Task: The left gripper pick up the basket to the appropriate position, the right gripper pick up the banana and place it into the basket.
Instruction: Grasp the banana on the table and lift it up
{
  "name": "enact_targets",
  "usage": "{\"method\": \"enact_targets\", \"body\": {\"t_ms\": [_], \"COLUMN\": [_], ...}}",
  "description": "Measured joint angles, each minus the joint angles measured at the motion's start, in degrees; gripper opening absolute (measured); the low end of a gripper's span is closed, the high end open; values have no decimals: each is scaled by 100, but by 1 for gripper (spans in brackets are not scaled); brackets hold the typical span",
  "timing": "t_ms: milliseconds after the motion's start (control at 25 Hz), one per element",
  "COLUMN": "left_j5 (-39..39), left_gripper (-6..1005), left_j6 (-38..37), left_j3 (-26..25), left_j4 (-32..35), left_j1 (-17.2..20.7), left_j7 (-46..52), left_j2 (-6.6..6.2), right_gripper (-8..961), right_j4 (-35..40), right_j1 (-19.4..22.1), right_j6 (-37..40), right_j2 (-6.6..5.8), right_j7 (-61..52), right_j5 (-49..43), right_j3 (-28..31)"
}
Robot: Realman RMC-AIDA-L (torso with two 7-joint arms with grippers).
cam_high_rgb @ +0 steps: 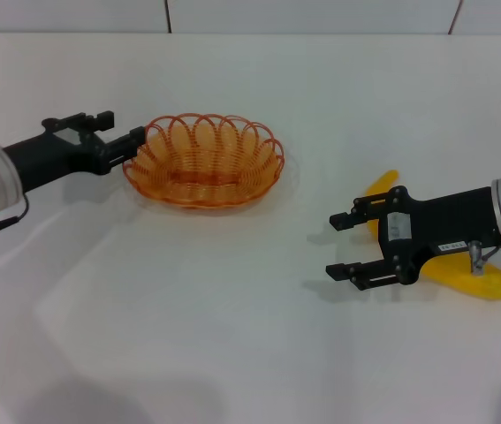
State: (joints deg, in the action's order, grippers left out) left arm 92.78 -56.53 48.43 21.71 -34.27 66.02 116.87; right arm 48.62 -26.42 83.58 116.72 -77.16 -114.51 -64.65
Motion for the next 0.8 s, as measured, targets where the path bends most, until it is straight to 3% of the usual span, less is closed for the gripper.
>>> {"method": "enact_targets", "body": {"t_ms": [640, 800], "left_j5": [-117, -61], "left_gripper": [600, 599], "left_j6": [-1287, -1881], "left_j3": [-5, 0], "left_j4": [578, 669], "left_j1": [1077, 1328], "left_j7": [-814, -915], "left_j2": [-48, -125], "right_gripper": [704, 704], "right_j4": [-11, -11], "right_j1": [19, 37], "right_j6": [-27, -27], "right_j2": [0, 0], "right_j7": [162, 186], "right_j5": [394, 516], "right_j3": [14, 14]}}
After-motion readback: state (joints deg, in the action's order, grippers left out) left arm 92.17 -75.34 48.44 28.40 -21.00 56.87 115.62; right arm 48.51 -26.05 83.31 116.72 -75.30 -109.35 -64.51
